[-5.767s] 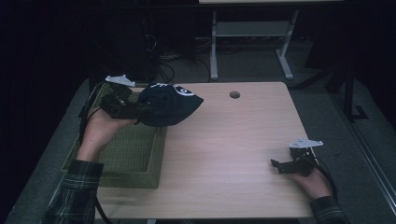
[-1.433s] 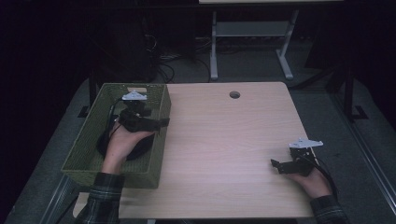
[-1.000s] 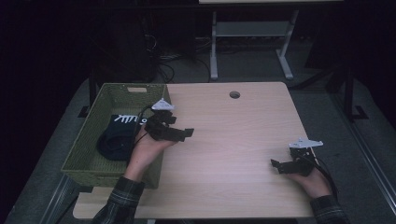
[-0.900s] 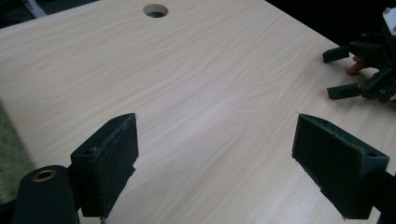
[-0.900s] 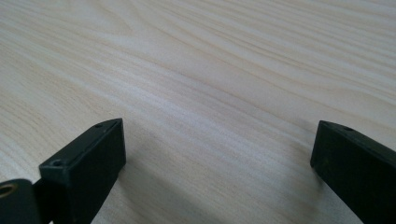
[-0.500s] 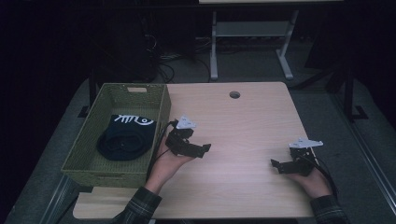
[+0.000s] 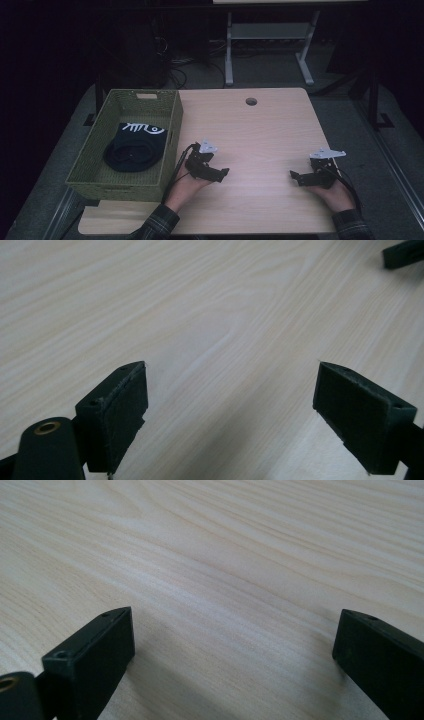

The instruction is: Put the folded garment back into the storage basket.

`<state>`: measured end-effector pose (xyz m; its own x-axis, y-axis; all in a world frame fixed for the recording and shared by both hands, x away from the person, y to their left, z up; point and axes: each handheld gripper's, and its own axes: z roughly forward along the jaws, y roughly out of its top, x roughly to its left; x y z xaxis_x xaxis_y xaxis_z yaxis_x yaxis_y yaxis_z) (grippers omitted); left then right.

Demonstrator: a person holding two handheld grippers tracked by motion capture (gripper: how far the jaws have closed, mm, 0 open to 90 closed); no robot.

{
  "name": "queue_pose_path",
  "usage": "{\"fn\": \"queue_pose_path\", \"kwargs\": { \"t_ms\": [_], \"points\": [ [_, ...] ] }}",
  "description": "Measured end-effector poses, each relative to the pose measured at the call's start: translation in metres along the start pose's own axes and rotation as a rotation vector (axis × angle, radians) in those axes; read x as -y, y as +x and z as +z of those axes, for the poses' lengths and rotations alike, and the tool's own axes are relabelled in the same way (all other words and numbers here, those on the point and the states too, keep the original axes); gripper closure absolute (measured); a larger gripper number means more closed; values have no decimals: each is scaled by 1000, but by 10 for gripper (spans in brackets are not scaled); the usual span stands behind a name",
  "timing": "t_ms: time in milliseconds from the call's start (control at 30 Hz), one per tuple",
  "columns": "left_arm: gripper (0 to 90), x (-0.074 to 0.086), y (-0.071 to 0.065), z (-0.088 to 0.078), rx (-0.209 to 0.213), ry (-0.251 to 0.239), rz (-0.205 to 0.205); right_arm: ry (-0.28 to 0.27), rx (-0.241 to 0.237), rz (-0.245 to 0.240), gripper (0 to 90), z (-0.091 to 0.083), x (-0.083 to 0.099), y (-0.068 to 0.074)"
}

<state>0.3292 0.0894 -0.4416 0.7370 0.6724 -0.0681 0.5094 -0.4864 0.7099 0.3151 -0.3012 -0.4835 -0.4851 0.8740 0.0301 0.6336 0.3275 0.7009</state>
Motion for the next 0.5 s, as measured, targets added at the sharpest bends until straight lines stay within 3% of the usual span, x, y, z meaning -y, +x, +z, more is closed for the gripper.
{"fn": "queue_pose_path", "kwargs": {
  "t_ms": [300, 433, 500],
  "points": [
    [134, 14, 2, 15, -6, 47, -1, 0, -1, 0, 27, 0, 0, 0],
    [132, 19, 2, 20, -11, 75, 23, -1, -2, -5, 27, 0, 0, 0],
    [125, 20, 2, 20, -18, 65, 42, -1, -2, -5, 27, 0, 0, 0]
  ]
}}
